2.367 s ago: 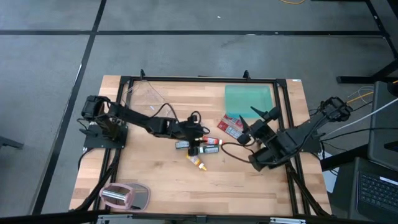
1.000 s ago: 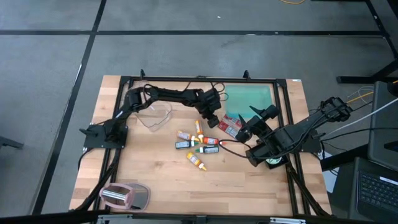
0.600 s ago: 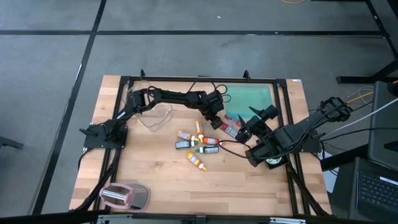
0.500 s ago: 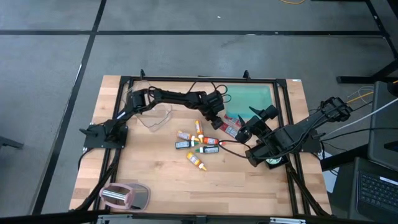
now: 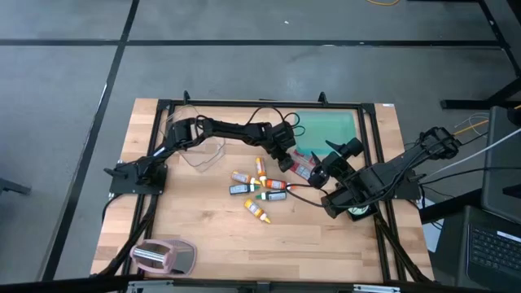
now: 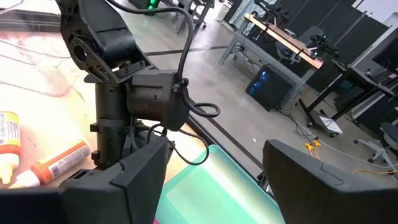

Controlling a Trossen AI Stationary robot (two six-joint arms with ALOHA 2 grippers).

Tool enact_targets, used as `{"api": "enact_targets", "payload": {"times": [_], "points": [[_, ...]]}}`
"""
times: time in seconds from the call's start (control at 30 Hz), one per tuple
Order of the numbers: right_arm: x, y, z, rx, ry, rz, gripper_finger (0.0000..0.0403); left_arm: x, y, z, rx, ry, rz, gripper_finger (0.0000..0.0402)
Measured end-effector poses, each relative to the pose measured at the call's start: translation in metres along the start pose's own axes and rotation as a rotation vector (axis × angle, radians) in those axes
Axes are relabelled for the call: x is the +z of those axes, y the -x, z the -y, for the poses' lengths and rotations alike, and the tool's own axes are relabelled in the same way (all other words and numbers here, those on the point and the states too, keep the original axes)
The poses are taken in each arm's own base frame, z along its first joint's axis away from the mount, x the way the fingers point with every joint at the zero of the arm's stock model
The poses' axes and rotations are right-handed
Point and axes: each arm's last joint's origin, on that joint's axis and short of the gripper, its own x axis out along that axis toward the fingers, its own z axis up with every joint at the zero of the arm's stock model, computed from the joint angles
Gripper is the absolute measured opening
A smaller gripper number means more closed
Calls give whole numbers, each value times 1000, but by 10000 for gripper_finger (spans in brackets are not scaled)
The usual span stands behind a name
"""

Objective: Pick & Place Food Item
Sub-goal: Put the red popcorn bag into the green bin

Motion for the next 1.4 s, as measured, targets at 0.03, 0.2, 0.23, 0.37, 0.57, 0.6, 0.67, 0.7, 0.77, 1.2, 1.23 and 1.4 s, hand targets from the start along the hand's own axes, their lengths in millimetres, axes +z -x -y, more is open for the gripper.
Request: {"api": "enact_targets", "payload": {"times": [0.03,0.2,0.23,0.37,0.57,0.6,0.67,0.7,0.77,1.2,1.23,1.4], "points": [[0,0,0,0,0,-1,258,0,0,-1,4,-10,1,61],[0,0,0,5,0,-9,258,0,0,-1,-12,-34,-5,6],[0,0,0,8,0,-13,258,-1,0,-1,-28,-34,-13,4],[-1,0,-1,18,0,-30,258,-6,-1,5,-88,-37,-76,2],[-1,0,-1,29,8,-47,259,-25,-7,30,-225,-39,-224,2],[-1,0,-1,29,8,-47,259,-28,-8,34,-234,-43,-239,2],[-1,0,-1,30,7,-48,259,-31,-8,44,-246,-65,-251,2],[-2,0,-1,32,8,-52,259,-32,-8,48,-250,-79,-254,2],[-2,0,-1,38,7,-61,259,-32,-7,57,-260,-116,-229,2],[-2,0,-2,40,10,-61,259,11,44,91,-195,-352,168,1],[-2,0,-2,40,10,-61,259,14,49,92,-199,-357,191,1],[-1,0,-2,39,11,-58,259,27,62,90,-188,-366,289,1]]}}
